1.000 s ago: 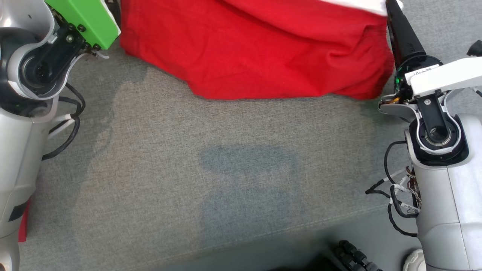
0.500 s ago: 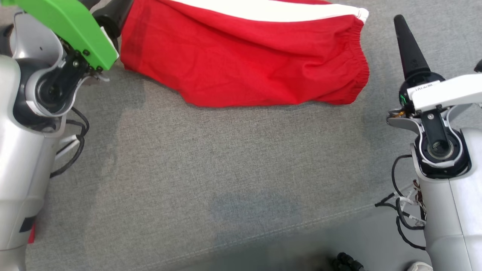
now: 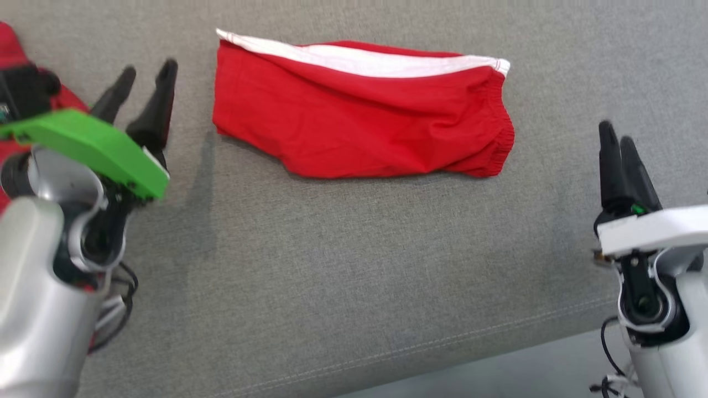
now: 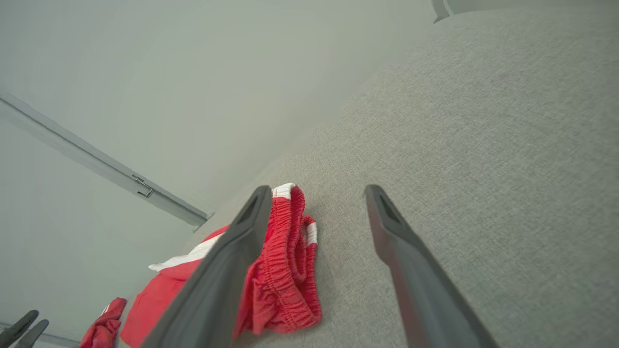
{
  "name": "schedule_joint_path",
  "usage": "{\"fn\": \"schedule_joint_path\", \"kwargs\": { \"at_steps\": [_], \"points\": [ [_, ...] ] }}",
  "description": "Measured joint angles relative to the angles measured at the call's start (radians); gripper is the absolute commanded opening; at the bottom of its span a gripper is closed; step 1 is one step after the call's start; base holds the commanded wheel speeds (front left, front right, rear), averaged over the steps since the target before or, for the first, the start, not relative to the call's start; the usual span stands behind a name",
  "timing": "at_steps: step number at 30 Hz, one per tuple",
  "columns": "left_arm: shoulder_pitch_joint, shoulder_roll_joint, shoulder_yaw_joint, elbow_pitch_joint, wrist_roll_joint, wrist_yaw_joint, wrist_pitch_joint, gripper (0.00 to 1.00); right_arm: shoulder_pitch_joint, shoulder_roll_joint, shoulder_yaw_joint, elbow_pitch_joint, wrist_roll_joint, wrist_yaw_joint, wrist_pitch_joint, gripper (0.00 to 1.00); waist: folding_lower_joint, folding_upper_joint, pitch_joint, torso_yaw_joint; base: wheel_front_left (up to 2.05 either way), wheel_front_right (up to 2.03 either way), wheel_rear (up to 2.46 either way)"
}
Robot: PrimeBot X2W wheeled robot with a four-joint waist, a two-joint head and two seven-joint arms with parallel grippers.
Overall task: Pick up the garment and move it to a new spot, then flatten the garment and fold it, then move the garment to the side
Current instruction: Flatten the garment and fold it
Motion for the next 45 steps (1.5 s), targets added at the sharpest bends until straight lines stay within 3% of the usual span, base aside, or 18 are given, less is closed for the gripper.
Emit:
{"fn": "schedule_joint_path", "kwargs": {
  "at_steps": [7, 17, 25, 32, 40, 45],
  "points": [
    [0.242, -0.003, -0.014, -0.021, 0.111, 0.002, -0.169, 1.00, 0.131, -0.132, 0.083, 0.043, -0.299, 0.007, -0.108, 1.00, 0.0000, 0.0000, -0.099, 0.047, 0.00, 0.00, 0.00],
    [0.486, -0.023, -0.037, -0.007, 0.235, 0.019, -0.330, 1.00, 0.250, -0.211, 0.124, 0.087, -0.542, -0.028, -0.142, 1.00, 0.0000, 0.0000, -0.207, 0.145, 0.00, 0.00, 0.00],
    [0.623, -0.050, 0.011, 0.016, 0.267, 0.019, -0.407, 1.00, 0.323, -0.153, 0.111, 0.130, -0.552, -0.035, -0.145, 1.00, 0.0000, 0.0000, -0.284, 0.218, 0.00, 0.00, 0.00],
    [0.691, -0.077, 0.056, -0.001, 0.276, 0.019, -0.410, 1.00, 0.350, -0.088, 0.098, 0.140, -0.533, -0.035, -0.146, 1.00, 0.0000, 0.0000, -0.334, 0.264, 0.00, 0.00, 0.00],
    [0.731, -0.097, 0.079, -0.042, 0.319, 0.019, -0.417, 1.00, 0.353, -0.048, 0.092, 0.146, -0.523, -0.036, -0.150, 1.00, 0.0000, 0.0000, -0.352, 0.274, 0.00, 0.00, 0.00],
    [0.762, -0.107, 0.094, -0.070, 0.329, 0.019, -0.418, 1.00, 0.357, 0.020, 0.065, 0.147, -0.429, -0.036, -0.150, 1.00, 0.0000, 0.0000, -0.343, 0.268, 0.00, 0.00, 0.00]
  ]
}}
